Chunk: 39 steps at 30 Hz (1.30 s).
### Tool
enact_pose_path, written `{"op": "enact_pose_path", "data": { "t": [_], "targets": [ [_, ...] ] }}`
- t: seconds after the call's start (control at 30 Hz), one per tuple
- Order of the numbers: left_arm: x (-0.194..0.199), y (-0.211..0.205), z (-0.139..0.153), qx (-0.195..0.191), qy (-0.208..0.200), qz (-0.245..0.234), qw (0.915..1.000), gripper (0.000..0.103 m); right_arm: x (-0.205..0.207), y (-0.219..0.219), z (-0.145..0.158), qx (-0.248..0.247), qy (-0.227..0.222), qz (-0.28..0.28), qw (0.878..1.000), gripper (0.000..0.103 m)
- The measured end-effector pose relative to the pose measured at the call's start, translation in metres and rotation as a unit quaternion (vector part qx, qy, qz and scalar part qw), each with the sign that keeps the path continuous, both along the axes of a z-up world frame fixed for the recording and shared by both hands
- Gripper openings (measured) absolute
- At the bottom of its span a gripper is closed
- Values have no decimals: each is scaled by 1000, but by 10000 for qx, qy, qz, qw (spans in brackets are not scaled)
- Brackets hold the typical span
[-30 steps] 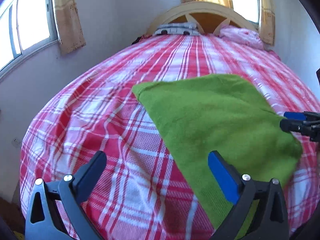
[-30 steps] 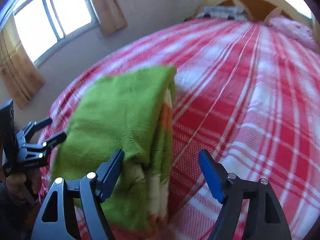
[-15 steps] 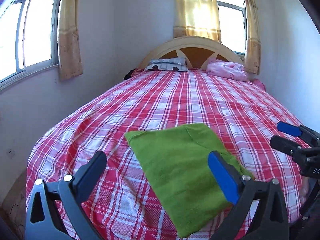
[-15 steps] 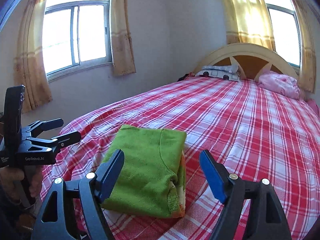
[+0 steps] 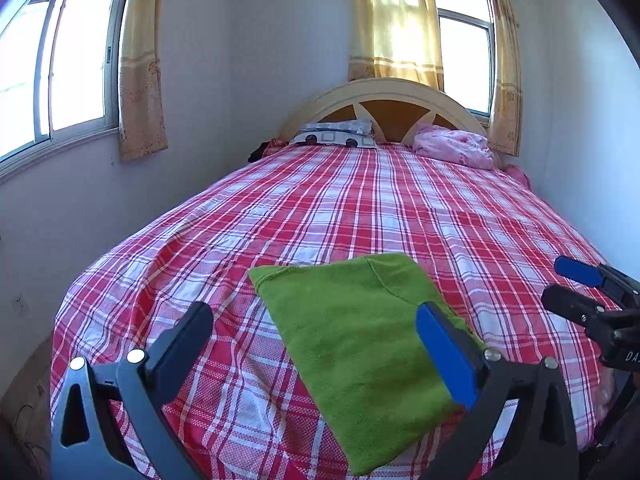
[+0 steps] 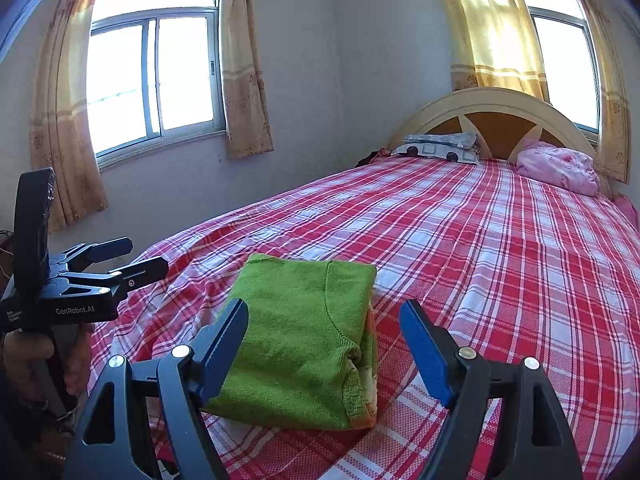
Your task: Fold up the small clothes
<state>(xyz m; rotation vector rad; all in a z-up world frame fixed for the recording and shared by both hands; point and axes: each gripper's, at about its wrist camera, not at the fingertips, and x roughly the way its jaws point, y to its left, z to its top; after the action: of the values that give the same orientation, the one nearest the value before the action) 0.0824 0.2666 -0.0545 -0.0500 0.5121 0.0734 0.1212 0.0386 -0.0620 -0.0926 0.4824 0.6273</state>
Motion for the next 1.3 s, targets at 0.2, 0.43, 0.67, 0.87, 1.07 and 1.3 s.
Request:
{"op": "enact_pose_path", "data": {
  "t": [0.2,0.43,0.67,0.87,1.07,1.3],
  "targets": [
    [0,-1,-1,-18,24,0,10000,103,1,0,-2,11,63,24,10000,79],
    [-1,-3,-1,-25,17,-1,10000,103,0,0,-1,18,39,14,10000,79],
    [-2,-4,-1,-12,12,-14,10000,103,-1,1,-1,42,41,8,10000,79],
    [-2,-5,-1,-13,18,-21,10000,103,-1,4,-2,42,71,13,10000,79],
    [-1,-6,-1,7,30,-40,10000,103,-2,4,-2,58,61,13,10000,79],
    [-1,-8,0,94,30,-49,9999,103,-4,5,1,104,5,-5,9999,79]
  ]
}}
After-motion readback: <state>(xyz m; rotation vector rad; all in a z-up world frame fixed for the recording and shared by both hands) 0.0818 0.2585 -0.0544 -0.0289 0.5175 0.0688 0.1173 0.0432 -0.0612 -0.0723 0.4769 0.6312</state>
